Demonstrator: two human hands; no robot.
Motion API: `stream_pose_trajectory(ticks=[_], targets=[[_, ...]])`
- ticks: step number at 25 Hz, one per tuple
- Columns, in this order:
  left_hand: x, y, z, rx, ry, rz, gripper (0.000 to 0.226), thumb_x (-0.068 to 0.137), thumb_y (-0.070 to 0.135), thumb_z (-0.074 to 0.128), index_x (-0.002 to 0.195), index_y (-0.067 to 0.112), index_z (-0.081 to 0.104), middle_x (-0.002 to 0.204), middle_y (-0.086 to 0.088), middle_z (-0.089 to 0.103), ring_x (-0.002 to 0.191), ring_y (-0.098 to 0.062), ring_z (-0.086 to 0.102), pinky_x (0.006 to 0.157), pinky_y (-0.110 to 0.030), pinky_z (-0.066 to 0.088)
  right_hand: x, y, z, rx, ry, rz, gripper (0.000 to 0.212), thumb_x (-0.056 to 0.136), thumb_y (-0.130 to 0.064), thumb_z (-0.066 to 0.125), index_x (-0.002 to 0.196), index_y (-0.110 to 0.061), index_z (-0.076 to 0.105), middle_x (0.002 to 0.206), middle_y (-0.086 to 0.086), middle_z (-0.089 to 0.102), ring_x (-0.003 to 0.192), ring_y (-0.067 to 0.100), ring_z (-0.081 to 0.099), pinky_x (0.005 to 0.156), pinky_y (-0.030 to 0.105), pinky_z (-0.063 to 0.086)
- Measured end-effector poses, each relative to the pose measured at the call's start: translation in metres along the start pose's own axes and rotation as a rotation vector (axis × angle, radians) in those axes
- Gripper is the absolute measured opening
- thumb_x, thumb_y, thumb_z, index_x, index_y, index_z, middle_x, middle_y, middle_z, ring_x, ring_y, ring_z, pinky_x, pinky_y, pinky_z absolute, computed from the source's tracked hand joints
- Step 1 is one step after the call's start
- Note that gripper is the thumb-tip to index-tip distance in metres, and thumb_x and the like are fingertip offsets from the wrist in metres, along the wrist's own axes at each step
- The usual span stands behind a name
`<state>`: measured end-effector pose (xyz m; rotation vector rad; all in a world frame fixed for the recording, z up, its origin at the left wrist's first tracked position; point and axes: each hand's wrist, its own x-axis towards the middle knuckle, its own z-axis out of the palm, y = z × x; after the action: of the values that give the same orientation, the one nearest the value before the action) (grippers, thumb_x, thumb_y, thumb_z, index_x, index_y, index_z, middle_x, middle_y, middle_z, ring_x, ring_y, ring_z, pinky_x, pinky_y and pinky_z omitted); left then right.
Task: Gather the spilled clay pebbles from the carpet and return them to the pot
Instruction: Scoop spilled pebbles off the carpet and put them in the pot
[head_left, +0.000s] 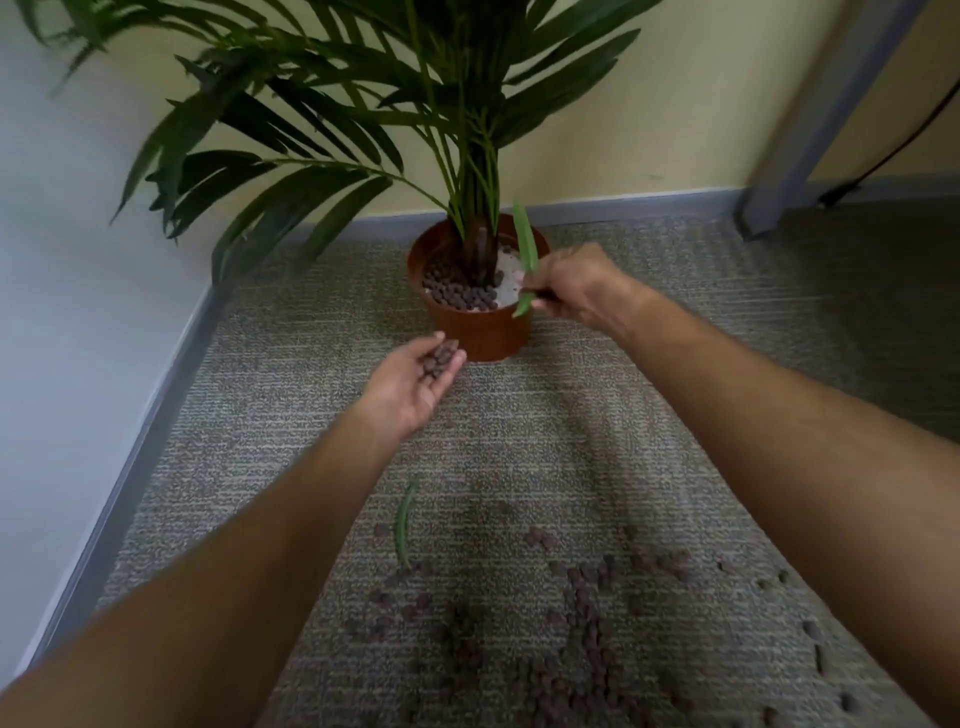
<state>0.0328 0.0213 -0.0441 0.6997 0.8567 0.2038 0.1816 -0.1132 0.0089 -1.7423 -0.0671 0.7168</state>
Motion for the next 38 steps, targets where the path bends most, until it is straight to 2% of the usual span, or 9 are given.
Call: stream_pose_trajectory(ticks=[6, 10, 15, 20, 24, 27, 31, 35, 38], targets=[[0.014, 0.032, 0.045, 0.007, 0.042, 0.007, 0.009, 0.095, 0.002, 0.049, 0.101, -0.002, 0.055, 0.082, -0.014, 0.06, 0.085, -0.02, 0.062, 0.08, -0.03, 0.057, 0.042, -0.005, 0.032, 0.082, 0.16, 0.072, 0.026, 0.086, 0.004, 0.063, 0.112, 0.005, 0.059, 0.101, 0.016, 0.063, 0.08, 0.028, 0.068, 0.069, 0.035, 0.061], [0.016, 0.041, 0.061, 0.093, 0.02, 0.01, 0.015, 0.098, 0.005, 0.044, 0.107, 0.002, 0.055, 0.095, -0.011, 0.059, 0.094, -0.017, 0.059, 0.097, -0.031, 0.05, 0.035, -0.004, 0.034, 0.182, 0.09, 0.049, 0.017, 0.089, 0.008, 0.049, 0.08, -0.002, 0.058, 0.081, 0.007, 0.058, 0.08, 0.021, 0.062, 0.081, 0.038, 0.059], [0.007, 0.034, 0.057, 0.273, 0.012, 0.123, 0.033, 0.095, 0.01, 0.048, 0.127, 0.009, 0.054, 0.119, -0.001, 0.061, 0.109, -0.012, 0.058, 0.09, -0.024, 0.044, 0.009, 0.0, -0.001, 0.138, -0.047, -0.088, 0.027, 0.091, 0.009, 0.043, 0.103, -0.007, 0.061, 0.117, 0.014, 0.059, 0.105, 0.027, 0.06, 0.075, 0.034, 0.061], [-0.012, -0.012, -0.001, 0.739, 0.105, 0.413, 0.041, 0.092, 0.017, 0.056, 0.133, 0.015, 0.053, 0.14, -0.004, 0.052, 0.121, -0.012, 0.047, 0.099, -0.025, 0.033, -0.057, 0.11, -0.067, -0.338, 0.009, -0.232, 0.019, 0.096, -0.021, 0.054, 0.111, -0.018, 0.065, 0.117, 0.006, 0.066, 0.104, 0.016, 0.061, 0.091, 0.033, 0.048], [-0.053, -0.101, -0.087, 1.321, 0.18, 0.573, 0.054, 0.095, 0.039, 0.048, 0.143, 0.016, 0.038, 0.153, -0.007, 0.034, 0.142, -0.024, 0.027, 0.114, -0.041, 0.019, -0.14, 0.242, -0.132, -0.949, 0.175, -0.207, 0.06, 0.095, -0.056, 0.04, 0.137, -0.013, 0.047, 0.144, 0.014, 0.045, 0.134, 0.031, 0.039, 0.111, 0.047, 0.032], [-0.092, -0.168, -0.16, 1.668, 0.403, 0.496, 0.062, 0.095, 0.05, 0.04, 0.146, 0.016, 0.029, 0.16, -0.007, 0.017, 0.147, -0.026, 0.006, 0.113, -0.057, 0.006, -0.204, 0.319, -0.164, -1.132, 0.309, 0.015, 0.081, 0.088, -0.073, 0.021, 0.147, -0.018, 0.03, 0.157, 0.014, 0.025, 0.144, 0.034, 0.018, 0.115, 0.055, 0.019], [-0.142, -0.223, -0.212, 1.685, 0.609, 0.203, 0.075, 0.092, 0.055, 0.04, 0.147, 0.007, 0.026, 0.158, -0.018, 0.016, 0.145, -0.038, 0.01, 0.109, -0.063, 0.014, -0.25, 0.355, -0.159, -1.199, 0.363, 0.181, 0.092, 0.083, -0.075, 0.005, 0.153, -0.016, 0.011, 0.161, 0.016, 0.007, 0.147, 0.035, 0.006, 0.118, 0.054, 0.011], [-0.157, -0.242, -0.2, 1.795, 0.437, 0.257, 0.089, 0.087, 0.068, 0.025, 0.148, 0.003, 0.024, 0.157, -0.023, 0.015, 0.145, -0.04, 0.01, 0.113, -0.058, 0.015, -0.244, 0.341, -0.102, -1.335, 0.1, -0.04, 0.089, 0.086, -0.075, 0.003, 0.152, -0.016, -0.007, 0.158, 0.015, -0.016, 0.147, 0.034, -0.01, 0.118, 0.05, -0.003], [-0.15, -0.245, -0.173, 1.854, 0.05, 0.479, 0.087, 0.088, 0.069, 0.026, 0.152, 0.013, 0.008, 0.161, -0.008, 0.003, 0.148, -0.024, -0.004, 0.119, -0.046, 0.002, -0.242, 0.332, -0.055, -1.362, -0.182, -0.309, 0.086, 0.088, -0.073, 0.006, 0.153, -0.018, -0.002, 0.16, 0.009, -0.012, 0.148, 0.031, -0.007, 0.117, 0.045, -0.009]])
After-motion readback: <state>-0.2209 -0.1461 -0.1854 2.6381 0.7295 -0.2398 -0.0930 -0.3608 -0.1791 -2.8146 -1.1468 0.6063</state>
